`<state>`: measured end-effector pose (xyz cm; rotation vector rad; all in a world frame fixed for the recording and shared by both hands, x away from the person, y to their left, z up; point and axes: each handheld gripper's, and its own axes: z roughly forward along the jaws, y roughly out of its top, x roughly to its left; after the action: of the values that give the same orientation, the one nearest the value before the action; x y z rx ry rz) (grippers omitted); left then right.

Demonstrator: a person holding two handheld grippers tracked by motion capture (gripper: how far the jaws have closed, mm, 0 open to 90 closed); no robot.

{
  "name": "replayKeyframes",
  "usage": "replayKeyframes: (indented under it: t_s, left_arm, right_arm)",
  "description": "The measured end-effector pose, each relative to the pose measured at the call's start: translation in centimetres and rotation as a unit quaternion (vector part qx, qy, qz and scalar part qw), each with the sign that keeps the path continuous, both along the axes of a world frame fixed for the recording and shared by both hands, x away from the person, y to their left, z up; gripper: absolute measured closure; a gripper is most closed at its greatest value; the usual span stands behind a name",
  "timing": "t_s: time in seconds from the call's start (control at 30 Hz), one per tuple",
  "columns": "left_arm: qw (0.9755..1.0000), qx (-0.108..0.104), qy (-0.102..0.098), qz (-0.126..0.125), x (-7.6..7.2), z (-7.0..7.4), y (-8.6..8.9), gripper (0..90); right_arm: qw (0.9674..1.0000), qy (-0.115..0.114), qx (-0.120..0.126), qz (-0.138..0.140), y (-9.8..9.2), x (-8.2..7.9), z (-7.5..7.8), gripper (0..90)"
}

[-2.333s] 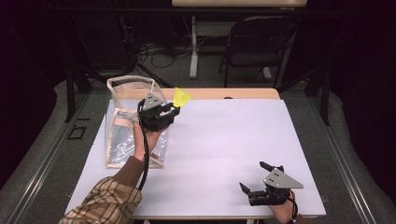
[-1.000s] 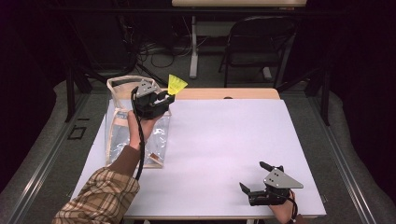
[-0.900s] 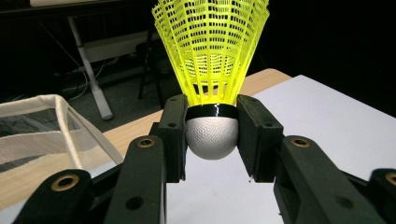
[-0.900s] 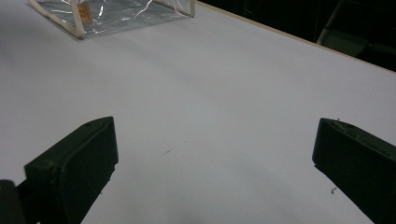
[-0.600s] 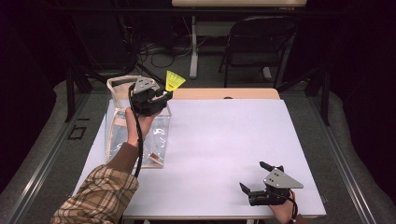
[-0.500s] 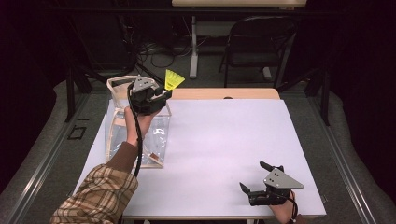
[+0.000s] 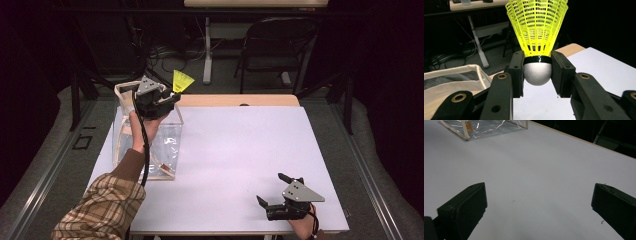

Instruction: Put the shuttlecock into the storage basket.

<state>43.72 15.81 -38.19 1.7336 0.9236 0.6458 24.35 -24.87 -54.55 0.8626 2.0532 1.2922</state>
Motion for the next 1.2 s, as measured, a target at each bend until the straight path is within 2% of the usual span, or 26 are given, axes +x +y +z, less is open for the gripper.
replayKeyframes:
  t_s: [1.1,1.2]
  left_arm:
    - [0.9995,-0.006,-0.018,0.025,0.4,2.3,2.4,65.2]
    - [0.9993,-0.013,-0.019,0.029,0.5,2.4,2.8,65.2]
  right_arm:
    - [1.0000,0.002,0.001,0.000,0.0,0.1,-0.1,0.0]
    - [1.0000,0.000,0.001,-0.001,0.0,0.1,-0.1,0.0]
